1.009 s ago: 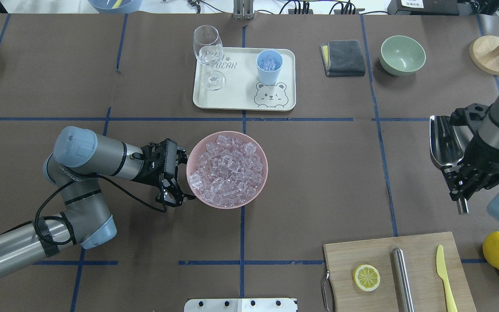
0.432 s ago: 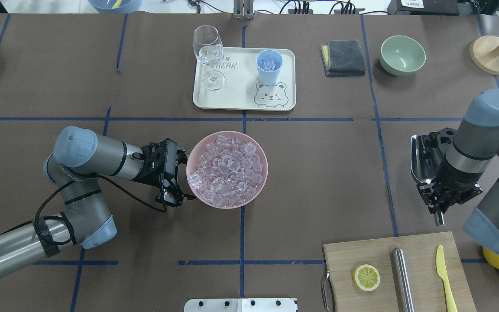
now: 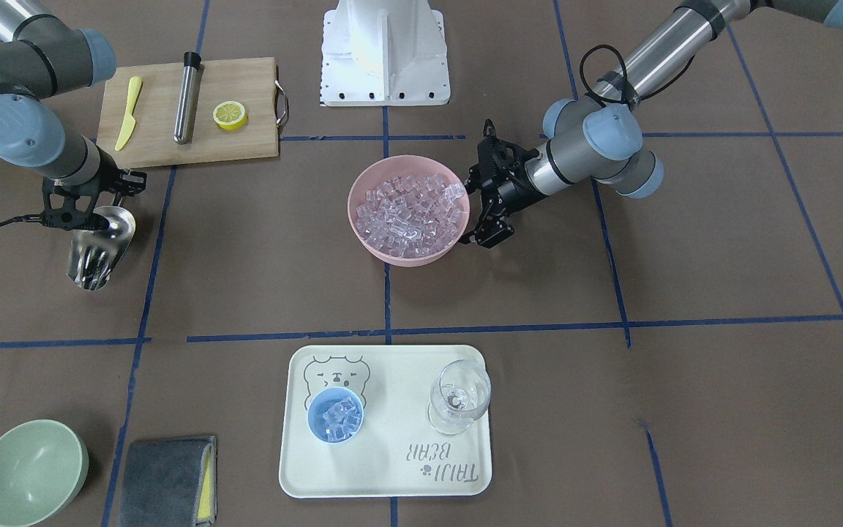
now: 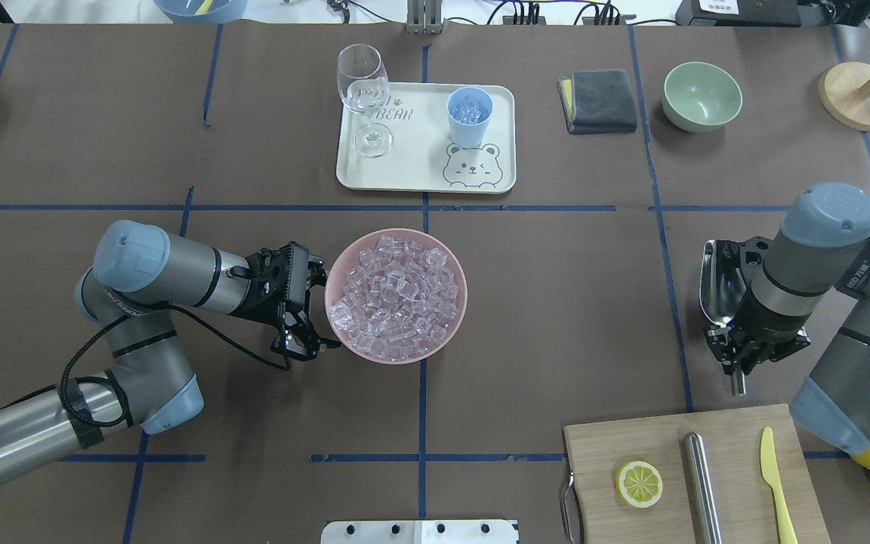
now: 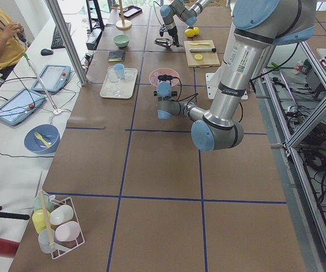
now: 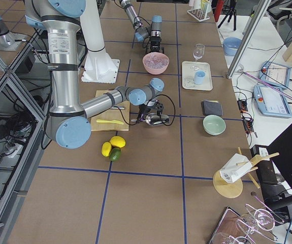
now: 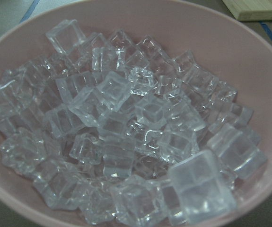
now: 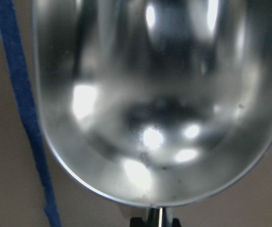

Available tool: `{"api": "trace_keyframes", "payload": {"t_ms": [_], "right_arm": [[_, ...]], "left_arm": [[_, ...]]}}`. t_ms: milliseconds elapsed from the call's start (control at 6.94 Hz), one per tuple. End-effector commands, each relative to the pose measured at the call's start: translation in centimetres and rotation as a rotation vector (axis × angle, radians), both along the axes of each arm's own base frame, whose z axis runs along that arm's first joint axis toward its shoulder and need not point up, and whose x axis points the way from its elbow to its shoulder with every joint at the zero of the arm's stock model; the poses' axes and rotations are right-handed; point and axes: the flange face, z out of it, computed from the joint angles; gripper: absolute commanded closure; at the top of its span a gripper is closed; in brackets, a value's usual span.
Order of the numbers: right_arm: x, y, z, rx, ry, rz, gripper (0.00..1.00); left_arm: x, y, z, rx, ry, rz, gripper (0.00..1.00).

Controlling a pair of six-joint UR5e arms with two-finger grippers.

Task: Put ice in cup with scoop
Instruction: 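Lower the scoop onto the table and open the right gripper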

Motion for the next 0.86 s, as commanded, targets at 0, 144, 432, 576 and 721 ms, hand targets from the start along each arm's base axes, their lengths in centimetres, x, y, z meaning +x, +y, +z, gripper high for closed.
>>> {"api": "trace_keyframes", "payload": {"t_ms": [0,144,432,576,721], "right_arm": [[-0.2,-0.2,-0.8,-0.015,-0.001,0.038,0.00],[-0.2,-0.1,-1.8,-0.003,-0.016,0.038,0.00],[0.7,-0.2,-4.4,0.045,-0.046,0.056,0.00],[3.3,-1.4,-7.1,0.114,-0.072,0.111,0.00],[6.4,-3.2,-8.3,0.144,-0.085,0.172,0.00]], "left_arm": [[0.1,0.1,0.0,0.000,0.000,0.002,0.00],[0.1,0.1,0.0,0.000,0.000,0.002,0.00],[0.0,0.0,0.0,0.000,0.000,0.000,0.00],[0.0,0.0,0.0,0.000,0.000,0.000,0.00],[-0.1,-0.2,0.0,-0.003,0.000,-0.003,0.00]]}}
